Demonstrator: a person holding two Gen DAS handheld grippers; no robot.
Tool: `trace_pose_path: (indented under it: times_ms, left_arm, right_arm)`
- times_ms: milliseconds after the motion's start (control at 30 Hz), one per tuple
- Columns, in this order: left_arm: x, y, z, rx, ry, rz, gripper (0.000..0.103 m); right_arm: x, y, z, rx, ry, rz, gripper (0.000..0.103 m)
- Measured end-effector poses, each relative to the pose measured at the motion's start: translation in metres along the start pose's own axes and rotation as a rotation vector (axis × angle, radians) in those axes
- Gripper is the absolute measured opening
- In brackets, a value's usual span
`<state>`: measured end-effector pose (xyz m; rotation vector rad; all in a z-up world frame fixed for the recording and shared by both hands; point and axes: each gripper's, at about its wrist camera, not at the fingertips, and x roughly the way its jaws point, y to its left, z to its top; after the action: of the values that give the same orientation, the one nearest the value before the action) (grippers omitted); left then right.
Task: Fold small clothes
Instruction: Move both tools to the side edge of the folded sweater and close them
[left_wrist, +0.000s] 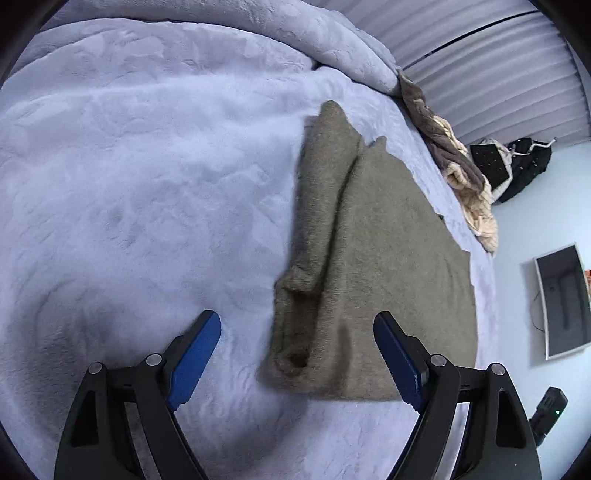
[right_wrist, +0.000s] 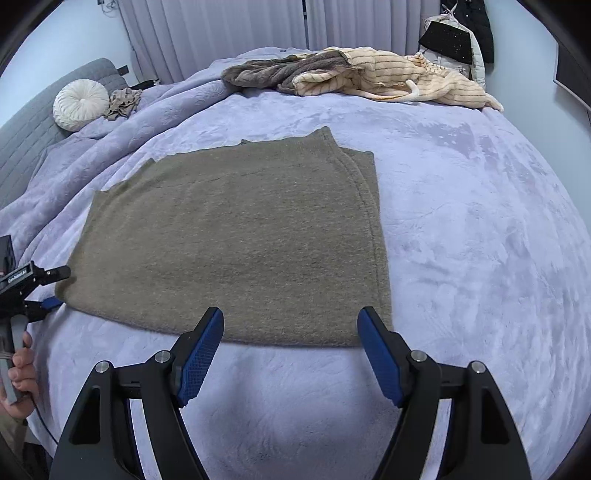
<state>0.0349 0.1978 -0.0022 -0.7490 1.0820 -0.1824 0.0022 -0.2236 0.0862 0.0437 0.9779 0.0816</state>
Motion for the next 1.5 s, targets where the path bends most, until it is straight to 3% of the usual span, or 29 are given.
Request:
trace_pose_path:
  times_ms: [167, 267, 300, 333, 367, 467, 733, 933, 1067, 1267, 1300, 1367, 1400, 1433, 1500]
  left_arm:
    - [0.030, -0.028, 0.003, 0.065, 0.056, -0.036, 0.085]
    - [0.040, -0.030, 0.012, 0.035, 0.048, -0.069, 0.080]
    - [0.040, -0.031, 0.014, 0.038, 0.034, -0.078, 0.069]
    - [0.040, -0.031, 0.014, 0.051, 0.027, -0.074, 0.036]
    - [0.043, -0.029, 0.013, 0.051, 0.036, -0.100, 0.032]
    - [0.040, -0.021, 0.006, 0.038, -0.012, -0.127, 0.032]
    - [0.042, -0.025, -0.007, 0.129, -0.112, -0.077, 0.032]
    - [0.040, -0.022, -0.008, 0.134, -0.121, -0.094, 0.032]
    - [0.040, -0.023, -0.009, 0.140, -0.129, -0.096, 0.032]
    - [0.041, -0.023, -0.010, 0.137, -0.131, -0.104, 0.032]
    - [0.041, -0.024, -0.010, 0.137, -0.130, -0.103, 0.032]
    - [0.039, -0.024, -0.010, 0.136, -0.127, -0.090, 0.032]
    - [0.038, -0.026, -0.010, 0.136, -0.121, -0.077, 0.032]
    - [0.037, -0.030, -0.009, 0.136, -0.115, -0.065, 0.030]
    - [0.031, -0.043, -0.009, 0.158, -0.108, -0.030, 0.027]
  right_arm:
    - [0.011, 0.033, 0.006, -0.065, 0.022, 0.010, 0.078]
    - [0.018, 0.048, 0.011, -0.073, 0.043, 0.037, 0.078]
    - [0.020, 0.053, 0.013, -0.073, 0.053, 0.048, 0.078]
    - [0.023, 0.058, 0.017, -0.075, 0.063, 0.057, 0.078]
    - [0.025, 0.063, 0.020, -0.079, 0.069, 0.064, 0.078]
    - [0.032, 0.082, 0.038, -0.092, 0.085, 0.098, 0.079]
    - [0.096, 0.187, 0.126, -0.112, 0.187, 0.222, 0.080]
    - [0.160, 0.274, 0.160, -0.173, 0.294, 0.186, 0.080]
    - [0.191, 0.299, 0.166, -0.134, 0.378, 0.184, 0.080]
    - [0.220, 0.341, 0.154, -0.316, 0.424, 0.000, 0.091]
    - [0.224, 0.346, 0.151, -0.356, 0.428, -0.033, 0.089]
    - [0.223, 0.350, 0.149, -0.391, 0.414, -0.057, 0.067]
    - [0.218, 0.347, 0.151, -0.387, 0.397, -0.061, 0.043]
    - [0.215, 0.342, 0.153, -0.378, 0.392, -0.062, 0.028]
    - [0.208, 0.320, 0.161, -0.331, 0.405, 0.018, 0.022]
